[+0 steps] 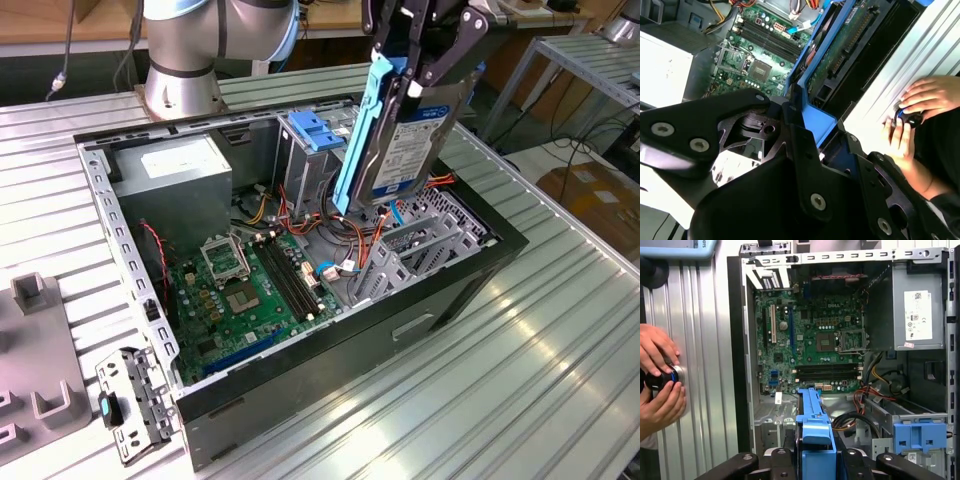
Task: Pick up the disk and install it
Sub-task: 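Insert the disk into the insertion slot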
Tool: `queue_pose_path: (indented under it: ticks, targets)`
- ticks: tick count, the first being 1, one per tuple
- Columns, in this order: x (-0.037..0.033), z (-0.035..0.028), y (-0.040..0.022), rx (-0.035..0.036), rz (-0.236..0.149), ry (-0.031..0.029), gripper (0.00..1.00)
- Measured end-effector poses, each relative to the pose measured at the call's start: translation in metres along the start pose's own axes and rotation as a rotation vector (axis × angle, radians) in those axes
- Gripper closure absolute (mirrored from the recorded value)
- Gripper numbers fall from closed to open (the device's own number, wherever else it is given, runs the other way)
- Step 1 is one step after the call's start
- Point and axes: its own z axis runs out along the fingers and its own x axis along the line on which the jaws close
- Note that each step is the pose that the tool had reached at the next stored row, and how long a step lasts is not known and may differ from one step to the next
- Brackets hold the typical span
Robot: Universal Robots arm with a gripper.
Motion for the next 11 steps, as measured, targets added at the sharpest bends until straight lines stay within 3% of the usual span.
queue_pose_path:
  ticks: [5, 11]
  targets:
    - [0.0121, 0.0078, -0.0034, 0.0034, 0.000, -0.0005, 0.63]
    - [0.0115, 0.0198, -0.0238, 0.0034, 0.000, 0.0000, 0.63]
